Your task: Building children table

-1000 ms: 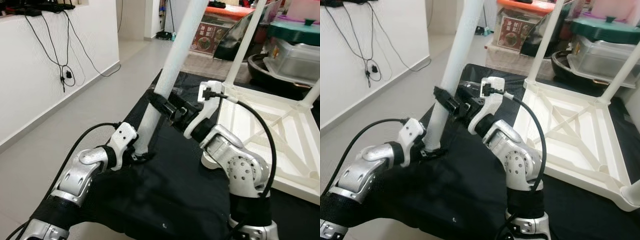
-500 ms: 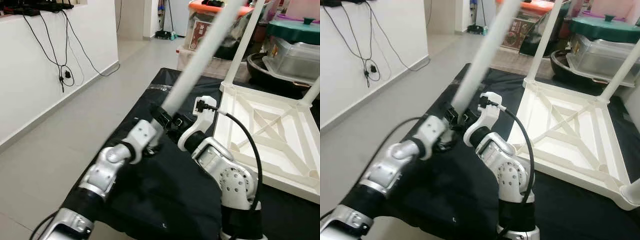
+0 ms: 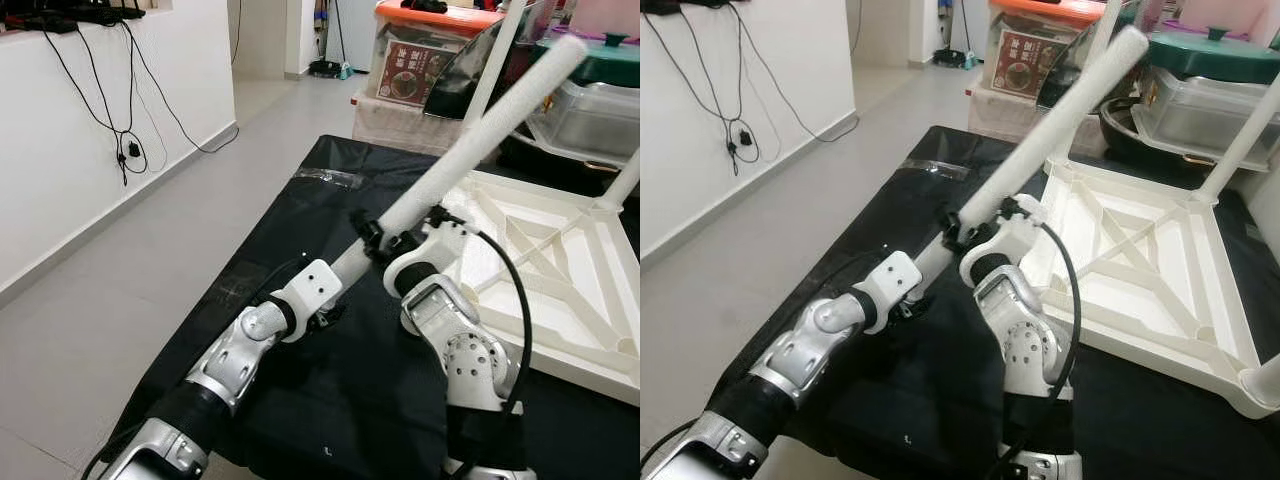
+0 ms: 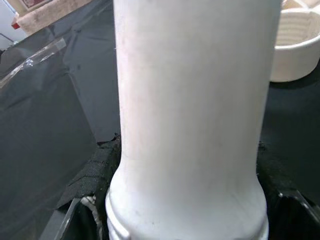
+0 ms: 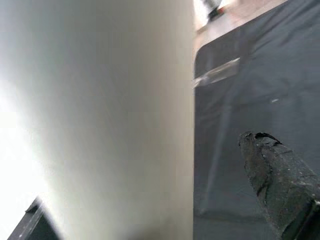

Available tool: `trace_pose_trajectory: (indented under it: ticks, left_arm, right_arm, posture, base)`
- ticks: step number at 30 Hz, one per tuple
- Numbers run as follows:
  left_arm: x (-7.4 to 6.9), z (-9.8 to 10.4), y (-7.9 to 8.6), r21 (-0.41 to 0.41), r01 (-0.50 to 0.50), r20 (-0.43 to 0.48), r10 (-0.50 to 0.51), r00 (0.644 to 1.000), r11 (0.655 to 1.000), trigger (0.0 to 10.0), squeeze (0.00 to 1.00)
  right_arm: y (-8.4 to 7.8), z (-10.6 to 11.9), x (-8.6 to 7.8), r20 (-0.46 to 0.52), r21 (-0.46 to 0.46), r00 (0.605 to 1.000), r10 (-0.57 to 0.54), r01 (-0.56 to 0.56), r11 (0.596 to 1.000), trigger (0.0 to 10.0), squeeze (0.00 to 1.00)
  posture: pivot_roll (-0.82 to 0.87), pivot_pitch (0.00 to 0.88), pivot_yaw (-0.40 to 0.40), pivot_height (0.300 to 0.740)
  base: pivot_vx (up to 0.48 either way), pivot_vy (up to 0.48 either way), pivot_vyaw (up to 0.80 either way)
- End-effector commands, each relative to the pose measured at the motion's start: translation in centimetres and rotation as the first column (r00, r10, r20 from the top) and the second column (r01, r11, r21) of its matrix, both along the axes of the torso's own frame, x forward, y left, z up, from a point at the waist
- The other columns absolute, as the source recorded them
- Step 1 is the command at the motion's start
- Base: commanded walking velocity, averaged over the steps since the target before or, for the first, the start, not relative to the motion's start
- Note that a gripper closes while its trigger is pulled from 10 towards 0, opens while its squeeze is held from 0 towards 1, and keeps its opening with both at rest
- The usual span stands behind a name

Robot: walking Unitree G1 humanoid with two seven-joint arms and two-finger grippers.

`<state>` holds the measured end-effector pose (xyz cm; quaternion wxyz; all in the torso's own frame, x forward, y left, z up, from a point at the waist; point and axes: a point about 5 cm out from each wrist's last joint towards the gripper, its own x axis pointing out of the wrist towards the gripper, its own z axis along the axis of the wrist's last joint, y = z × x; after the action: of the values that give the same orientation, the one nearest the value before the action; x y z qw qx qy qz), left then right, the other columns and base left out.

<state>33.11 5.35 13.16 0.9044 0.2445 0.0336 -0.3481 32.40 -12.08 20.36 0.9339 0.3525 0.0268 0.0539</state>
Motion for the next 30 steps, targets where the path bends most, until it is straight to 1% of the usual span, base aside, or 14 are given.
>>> trace_pose_trajectory:
  ticks: [1,6,7,8,9,10,20,21,22,23,24,28,29,30]
  left_arm:
    - [0.1,-0.3,0.5,-0.004,-0.047,-0.001,0.047,0.999,0.999,10.0,0.0]
    - [0.1,-0.4,0.6,-0.001,-0.038,-0.002,0.038,0.999,0.999,10.0,0.0]
    - [0.1,-0.5,0.6,0.003,-0.036,-0.001,0.036,0.999,0.999,10.0,0.0]
    - [0.1,-0.5,0.7,0.007,-0.035,0.001,0.035,0.999,0.999,10.0,0.0]
    - [0.1,-0.5,0.7,0.007,-0.035,0.001,0.035,0.999,0.999,10.0,0.0]
    - [0.3,-0.4,0.8,0.014,-0.032,0.007,0.032,0.999,0.999,10.0,0.0]
    - [0.7,-0.1,1.1,0.032,-0.01,0.02,0.009,1.0,0.999,10.0,0.0]
    - [0.7,-0.1,1.1,0.034,-0.004,0.021,0.003,1.0,0.999,10.0,0.0]
    - [0.7,0.0,1.1,0.035,0.0,0.021,-0.001,1.0,0.999,10.0,0.0]
    - [0.7,0.0,1.1,0.035,0.0,0.021,-0.001,1.0,0.999,10.0,0.0]
    - [0.7,0.0,1.1,0.034,0.004,0.022,-0.004,1.0,0.999,10.0,0.0]
    - [0.7,0.1,1.0,0.03,0.007,0.023,-0.008,1.0,1.0,10.0,0.0]
    - [0.7,0.1,1.0,0.028,0.008,0.023,-0.009,1.0,1.0,10.0,0.0]
    - [0.7,0.1,1.0,0.027,0.008,0.023,-0.009,1.0,1.0,10.0,0.0]
  right_arm:
    - [2.0,1.0,0.3,0.006,0.126,1.0,-0.01,0.009,0.992,10.0,0.0]
    - [2.5,0.8,0.2,0.002,0.136,1.0,0.003,-0.003,0.991,10.0,0.0]
    - [2.8,0.8,0.1,0.001,0.147,1.0,0.024,-0.024,0.989,6.3,0.0]
    - [3.3,0.6,-0.1,-0.007,0.129,0.998,0.064,-0.063,0.99,0.0,0.0]
    - [3.3,0.6,-0.1,-0.007,0.129,0.998,0.064,-0.063,0.99,0.0,0.0]
    - [4.1,0.3,-0.4,-0.027,0.14,0.992,0.125,-0.12,0.983,0.0,0.0]
    - [5.5,0.4,-1.0,-0.021,0.221,0.969,0.246,-0.235,0.947,0.0,0.0]
    - [5.8,0.4,-1.2,-0.017,0.224,0.964,0.266,-0.255,0.94,4.2,0.0]
    - [6.1,0.4,-1.3,-0.018,0.223,0.96,0.278,-0.267,0.937,5.3,0.0]
    - [6.1,0.4,-1.3,-0.018,0.223,0.96,0.278,-0.267,0.937,5.3,0.0]
    - [6.2,0.3,-1.3,-0.023,0.217,0.96,0.28,-0.268,0.939,10.0,0.0]
    - [6.1,0.0,-1.1,-0.043,0.195,0.967,0.252,-0.239,0.951,10.0,0.0]
    - [6.0,0.0,-1.0,-0.043,0.194,0.97,0.238,-0.225,0.955,10.0,0.27]
    - [5.9,0.0,-1.0,-0.04,0.193,0.974,0.224,-0.213,0.958,10.0,1.0]
  posture:
    - [0.09,0.0,-0.072,0.74]
    - [0.09,0.0,-0.07,0.74]
    - [0.09,0.0,-0.069,0.74]
    - [0.09,0.0,-0.068,0.74]
    - [0.09,0.0,-0.068,0.74]
    - [0.09,0.0,-0.067,0.74]
    - [0.09,0.0,-0.063,0.74]
    - [0.09,0.0,-0.063,0.74]
    - [0.09,0.0,-0.063,0.74]
    - [0.09,0.0,-0.063,0.74]
    - [0.09,0.0,-0.064,0.74]
    - [0.09,0.0,-0.065,0.74]
    - [0.09,0.0,-0.065,0.74]
    - [0.09,0.0,-0.066,0.74]
  base:
    - [0.0,0.0,0.0]
    - [0.0,0.0,0.0]
    - [0.0,0.0,0.0]
    - [0.0,0.0,0.0]
    - [0.0,0.0,0.0]
    - [0.0,0.0,0.0]
    - [0.0,0.0,0.0]
    - [0.0,0.0,0.0]
    - [0.0,0.0,0.0]
    - [0.0,0.0,0.0]
    - [0.0,0.0,0.0]
    - [0.0,0.0,0.0]
    - [0.0,0.0,0.0]
    - [0.0,0.0,0.0]
